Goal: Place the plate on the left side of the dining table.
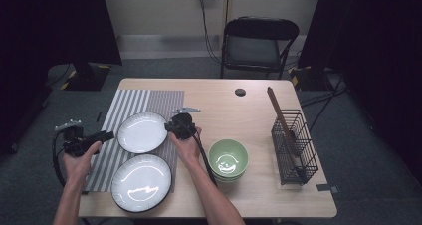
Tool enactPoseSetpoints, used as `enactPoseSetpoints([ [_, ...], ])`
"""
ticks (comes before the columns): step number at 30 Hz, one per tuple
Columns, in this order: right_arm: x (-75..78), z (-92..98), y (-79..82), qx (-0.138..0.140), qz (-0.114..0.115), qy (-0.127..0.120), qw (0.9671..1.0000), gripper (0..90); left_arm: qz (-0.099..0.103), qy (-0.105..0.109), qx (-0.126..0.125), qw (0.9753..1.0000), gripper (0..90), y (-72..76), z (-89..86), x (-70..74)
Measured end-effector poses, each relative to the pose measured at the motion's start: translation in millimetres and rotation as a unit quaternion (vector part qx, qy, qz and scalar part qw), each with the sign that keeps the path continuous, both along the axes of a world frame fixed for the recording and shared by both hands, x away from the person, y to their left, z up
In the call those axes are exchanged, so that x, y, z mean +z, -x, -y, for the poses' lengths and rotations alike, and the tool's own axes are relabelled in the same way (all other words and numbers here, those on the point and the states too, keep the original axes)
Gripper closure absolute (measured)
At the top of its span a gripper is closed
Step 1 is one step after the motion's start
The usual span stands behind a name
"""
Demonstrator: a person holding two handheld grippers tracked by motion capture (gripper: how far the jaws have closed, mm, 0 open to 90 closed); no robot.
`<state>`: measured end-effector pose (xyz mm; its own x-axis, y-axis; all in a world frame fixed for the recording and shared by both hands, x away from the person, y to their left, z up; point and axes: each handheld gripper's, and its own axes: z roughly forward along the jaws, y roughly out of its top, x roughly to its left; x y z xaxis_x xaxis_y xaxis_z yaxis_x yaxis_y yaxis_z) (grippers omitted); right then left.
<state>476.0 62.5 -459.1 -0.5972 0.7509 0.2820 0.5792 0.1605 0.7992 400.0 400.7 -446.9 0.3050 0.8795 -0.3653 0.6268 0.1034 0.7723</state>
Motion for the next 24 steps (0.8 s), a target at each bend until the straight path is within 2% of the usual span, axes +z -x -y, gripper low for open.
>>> enactPoseSetpoints([
  [1,2.4,-0.4,1.2,0.003,0.002,-0.005,1.0000,76.8,0.010,-0.008,0.000,0.9999,53.1,5.8,2.2,5.3],
  [2,2.4,-0.4,1.2,0.003,0.002,-0.005,1.0000,76.8,0.010,-0.008,0.000,0.9999,52.8,5.8,2.2,5.3],
  [3,7.9,-1.1,3.1,0.006,0.010,0.000,0.9999,76.3,0.022,0.000,-0.008,0.9997,52.6,11.1,4.3,10.9],
  [4,10.3,-0.8,3.7,0.007,0.011,-0.003,0.9999,76.2,0.022,0.000,-0.008,0.9997,52.3,11.1,4.3,10.9],
  [6,13.0,-0.6,4.6,0.011,0.014,-0.002,0.9998,76.1,0.030,-0.005,-0.018,0.9994,52.0,15.6,8.5,16.7],
  [7,17.7,0.2,7.1,0.016,0.021,0.002,0.9997,76.0,0.034,-0.004,-0.033,0.9989,50.8,18.4,12.5,21.1],
  [11,25.7,4.0,10.5,0.019,0.029,0.000,0.9994,74.8,0.038,-0.014,-0.052,0.9978,51.5,23.9,21.8,27.0],
  [12,31.3,5.8,14.8,0.018,0.047,0.014,0.9987,71.7,0.046,-0.019,-0.061,0.9969,51.7,29.5,28.6,28.8],
  [13,33.3,6.4,16.5,0.021,0.052,0.015,0.9983,71.1,0.047,-0.020,-0.067,0.9964,51.7,32.0,32.1,28.9],
  [16,38.2,9.4,19.7,0.027,0.055,0.007,0.9981,70.3,0.048,-0.027,-0.075,0.9956,51.5,36.2,38.7,28.9],
  [17,42.7,12.9,22.1,0.031,0.060,0.004,0.9977,69.3,0.049,-0.035,-0.085,0.9945,50.9,39.5,45.0,29.4],
  [18,42.7,12.9,22.1,0.031,0.060,0.004,0.9977,69.3,0.049,-0.035,-0.085,0.9945,50.9,39.5,45.0,29.4],
  [19,46.5,17.4,24.0,0.032,0.059,0.001,0.9978,69.0,0.055,-0.051,-0.096,0.9925,50.9,43.8,52.9,31.0],
  [20,48.3,20.9,24.4,0.034,0.056,-0.002,0.9979,68.5,0.055,-0.051,-0.096,0.9925,50.8,43.8,52.9,31.0],
  [21,50.1,24.0,24.8,0.032,0.053,-0.001,0.9981,68.0,0.061,-0.056,-0.108,0.9907,50.2,47.4,60.1,32.8],
  [22,50.1,24.0,24.8,0.032,0.053,-0.001,0.9981,68.0,0.061,-0.056,-0.108,0.9907,50.1,47.4,60.1,32.8],
  [23,53.5,29.5,26.1,0.036,0.043,-0.016,0.9983,66.6,0.068,-0.056,-0.112,0.9898,50.1,50.7,67.2,35.6],
  [24,54.7,29.6,27.0,0.036,0.041,-0.014,0.9984,66.0,0.072,-0.059,-0.116,0.9889,50.0,52.3,69.9,37.5],
])
